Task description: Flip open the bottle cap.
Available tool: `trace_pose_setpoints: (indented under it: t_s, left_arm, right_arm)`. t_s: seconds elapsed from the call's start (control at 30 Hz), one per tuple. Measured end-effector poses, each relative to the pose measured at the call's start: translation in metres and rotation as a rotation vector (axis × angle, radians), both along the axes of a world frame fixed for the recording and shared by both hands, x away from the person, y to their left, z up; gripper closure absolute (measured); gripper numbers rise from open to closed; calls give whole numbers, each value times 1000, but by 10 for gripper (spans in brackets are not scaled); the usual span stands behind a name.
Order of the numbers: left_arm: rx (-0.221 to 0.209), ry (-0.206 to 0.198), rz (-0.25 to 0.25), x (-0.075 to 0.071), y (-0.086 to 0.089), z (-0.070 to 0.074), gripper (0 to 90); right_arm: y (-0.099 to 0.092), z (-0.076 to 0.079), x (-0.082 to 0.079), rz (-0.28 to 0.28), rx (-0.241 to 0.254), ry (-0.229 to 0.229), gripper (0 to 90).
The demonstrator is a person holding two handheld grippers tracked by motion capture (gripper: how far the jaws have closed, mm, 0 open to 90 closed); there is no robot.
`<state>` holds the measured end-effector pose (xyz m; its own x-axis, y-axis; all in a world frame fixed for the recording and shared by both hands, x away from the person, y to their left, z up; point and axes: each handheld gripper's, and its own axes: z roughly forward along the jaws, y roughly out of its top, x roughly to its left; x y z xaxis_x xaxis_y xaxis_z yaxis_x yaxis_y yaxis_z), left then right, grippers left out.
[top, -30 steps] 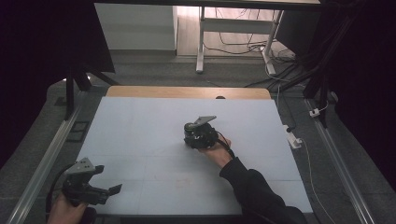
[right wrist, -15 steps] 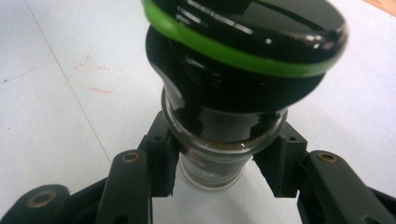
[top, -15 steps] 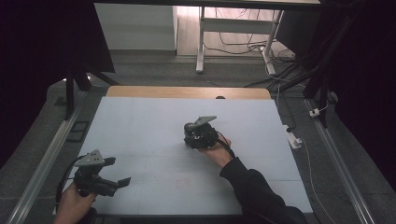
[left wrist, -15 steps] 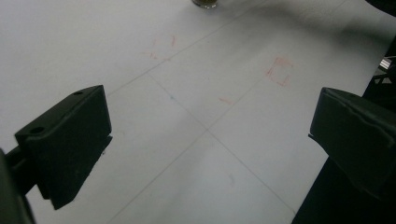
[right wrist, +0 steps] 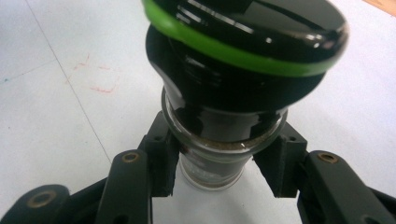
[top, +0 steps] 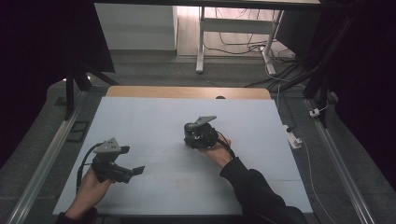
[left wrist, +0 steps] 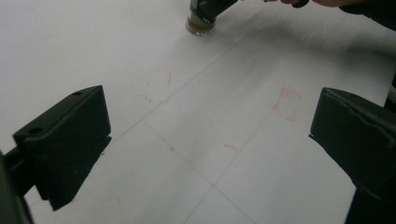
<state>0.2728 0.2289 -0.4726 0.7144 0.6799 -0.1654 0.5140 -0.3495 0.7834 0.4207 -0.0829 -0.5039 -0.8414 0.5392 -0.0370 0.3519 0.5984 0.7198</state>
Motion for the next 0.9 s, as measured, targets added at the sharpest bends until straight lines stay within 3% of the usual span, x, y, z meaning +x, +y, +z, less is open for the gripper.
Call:
trace_pose_setpoints:
  t_s: [0.17,0.43,0.7,0.9]
  left_arm:
    - [-9,-3,-10,16,-12,4,0]
    - [44,-11,-20,43,-34,4,0]
    - [41,-3,-11,66,-48,2,0]
    - [28,-3,-35,81,-61,3,2]
  right_arm:
    - [0,0,0,2,0,-3,521]
    - [0,0,0,3,3,-4,522]
    - [0,0,0,5,3,-4,522]
    - [-1,-1,0,5,4,-4,522]
